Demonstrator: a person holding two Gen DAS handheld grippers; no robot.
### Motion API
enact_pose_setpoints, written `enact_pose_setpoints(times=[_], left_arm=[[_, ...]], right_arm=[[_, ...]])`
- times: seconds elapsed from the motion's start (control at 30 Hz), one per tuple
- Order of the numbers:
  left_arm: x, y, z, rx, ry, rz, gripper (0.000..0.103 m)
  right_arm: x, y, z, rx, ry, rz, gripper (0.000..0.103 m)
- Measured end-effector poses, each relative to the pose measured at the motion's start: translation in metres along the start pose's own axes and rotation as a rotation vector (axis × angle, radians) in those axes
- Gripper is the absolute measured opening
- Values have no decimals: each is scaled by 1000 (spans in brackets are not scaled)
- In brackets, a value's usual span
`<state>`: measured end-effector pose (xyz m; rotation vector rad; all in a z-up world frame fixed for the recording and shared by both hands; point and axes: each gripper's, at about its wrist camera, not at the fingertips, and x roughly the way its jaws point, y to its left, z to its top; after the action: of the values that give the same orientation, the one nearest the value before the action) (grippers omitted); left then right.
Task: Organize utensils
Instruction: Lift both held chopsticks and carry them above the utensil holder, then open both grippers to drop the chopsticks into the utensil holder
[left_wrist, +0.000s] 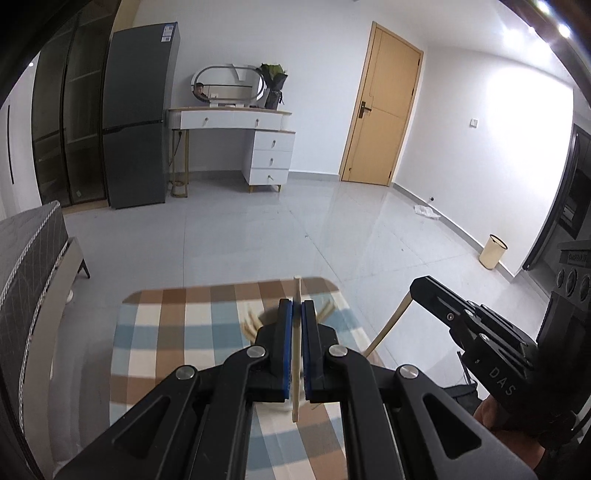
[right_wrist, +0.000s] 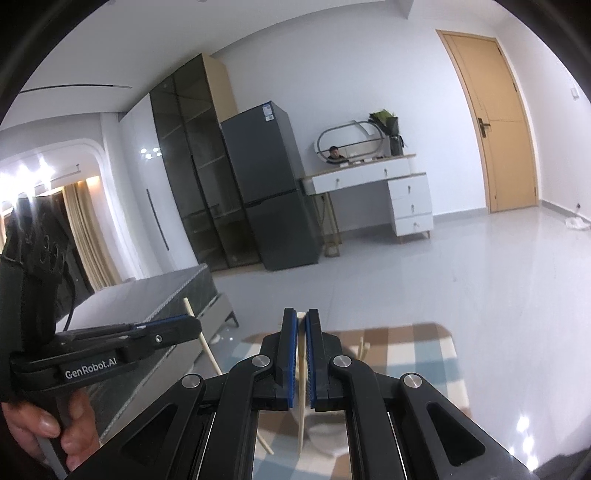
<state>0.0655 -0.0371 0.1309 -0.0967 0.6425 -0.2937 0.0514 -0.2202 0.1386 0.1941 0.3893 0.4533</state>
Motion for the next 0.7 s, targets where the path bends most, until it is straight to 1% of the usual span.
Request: enact_pose_setpoints(times=[0.2,0.37,0.47,0.63,0.7], left_arm=[[20,8,22,16,-3,11,0],[38,14,34,15,2,9,0],[47,15,42,8,3,1,0],[55,15,43,13,-37,22,0],[58,15,40,24,-39,29,0]], right_arm=[[21,-6,23,0,-25,-9,4],[37,-12,31,3,-57,-34,4],[49,-20,32,17,-54,-49,4],[63,-26,33,16,-44,-61,4],[69,-26,32,3,-34,-65,4]])
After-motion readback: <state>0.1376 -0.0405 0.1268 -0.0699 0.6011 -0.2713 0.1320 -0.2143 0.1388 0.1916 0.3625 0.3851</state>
